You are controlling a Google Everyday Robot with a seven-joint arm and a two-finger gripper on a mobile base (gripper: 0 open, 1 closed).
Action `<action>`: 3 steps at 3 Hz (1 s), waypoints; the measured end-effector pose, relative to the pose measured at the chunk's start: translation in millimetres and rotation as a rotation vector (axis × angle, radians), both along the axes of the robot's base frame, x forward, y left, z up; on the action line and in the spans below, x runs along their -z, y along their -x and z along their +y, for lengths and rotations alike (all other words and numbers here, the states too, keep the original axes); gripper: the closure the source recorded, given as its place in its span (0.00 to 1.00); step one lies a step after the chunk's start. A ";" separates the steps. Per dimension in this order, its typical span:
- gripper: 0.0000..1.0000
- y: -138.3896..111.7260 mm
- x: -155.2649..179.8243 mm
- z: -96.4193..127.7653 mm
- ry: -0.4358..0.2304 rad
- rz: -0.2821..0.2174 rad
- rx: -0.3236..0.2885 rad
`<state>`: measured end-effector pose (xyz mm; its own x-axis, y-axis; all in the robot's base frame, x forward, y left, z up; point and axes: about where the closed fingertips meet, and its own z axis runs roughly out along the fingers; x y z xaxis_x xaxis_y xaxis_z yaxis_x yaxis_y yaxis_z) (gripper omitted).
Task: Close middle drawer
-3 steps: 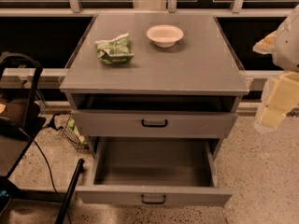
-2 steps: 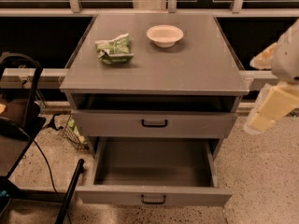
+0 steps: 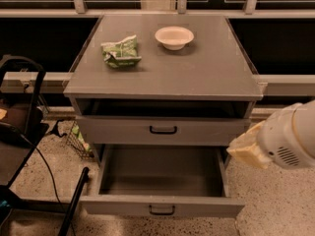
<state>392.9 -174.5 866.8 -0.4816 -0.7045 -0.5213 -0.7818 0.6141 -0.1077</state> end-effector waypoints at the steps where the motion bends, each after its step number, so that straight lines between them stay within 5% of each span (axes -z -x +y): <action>1: 0.95 -9.3 8.1 -1.4 -0.007 -0.039 0.030; 3: 1.00 -5.6 17.6 0.3 -0.044 -0.011 0.057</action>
Offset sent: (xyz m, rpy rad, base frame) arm 0.0087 -0.0014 -0.0092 0.0071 -0.0371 -0.0302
